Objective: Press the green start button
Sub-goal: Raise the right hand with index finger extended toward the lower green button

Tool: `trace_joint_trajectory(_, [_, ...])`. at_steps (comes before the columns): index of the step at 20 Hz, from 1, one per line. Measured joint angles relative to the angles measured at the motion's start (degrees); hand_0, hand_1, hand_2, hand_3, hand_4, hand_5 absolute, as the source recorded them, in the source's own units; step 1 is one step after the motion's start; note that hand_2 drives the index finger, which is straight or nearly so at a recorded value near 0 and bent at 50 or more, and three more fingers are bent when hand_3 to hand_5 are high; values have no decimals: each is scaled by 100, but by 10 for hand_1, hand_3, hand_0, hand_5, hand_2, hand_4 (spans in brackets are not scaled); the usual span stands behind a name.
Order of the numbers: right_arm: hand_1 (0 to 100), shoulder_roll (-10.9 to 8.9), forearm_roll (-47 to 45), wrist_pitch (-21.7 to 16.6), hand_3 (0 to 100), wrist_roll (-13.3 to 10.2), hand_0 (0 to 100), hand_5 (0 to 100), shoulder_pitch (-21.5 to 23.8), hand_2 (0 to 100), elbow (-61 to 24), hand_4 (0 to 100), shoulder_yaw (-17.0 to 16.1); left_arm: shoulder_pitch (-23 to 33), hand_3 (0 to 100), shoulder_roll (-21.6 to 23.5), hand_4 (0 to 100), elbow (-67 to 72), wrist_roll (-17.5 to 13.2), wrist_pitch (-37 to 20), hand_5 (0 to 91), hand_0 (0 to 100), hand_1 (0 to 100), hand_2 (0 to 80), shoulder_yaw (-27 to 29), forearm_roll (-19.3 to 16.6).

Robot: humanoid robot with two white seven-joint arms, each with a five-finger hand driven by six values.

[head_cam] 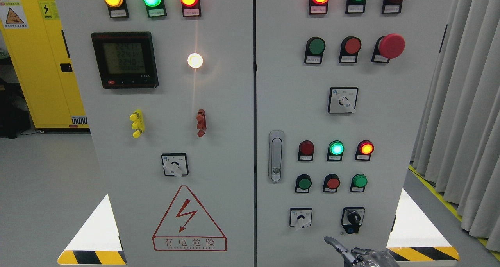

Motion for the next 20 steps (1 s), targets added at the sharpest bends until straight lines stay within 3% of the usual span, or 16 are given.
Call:
trace_joint_trajectory(4, [676,11,148,3,792,-36,279,774,-190,0,-115,707,-7,0,0,-2,0,0,0,0,0,120,556,0,0,0])
trace_joint_trajectory(10, [676,32,239,16,785,239,280,766,-442,0,-191,710,25,0,0,-4,0,0,0,0,0,120,556,0,1,0])
trace_joint_trajectory(20, [665,74,299,55,773,343,277,760,-909,0,-41,704,118,0,0,-5,0,0,0,0,0,120,556,0,2,0])
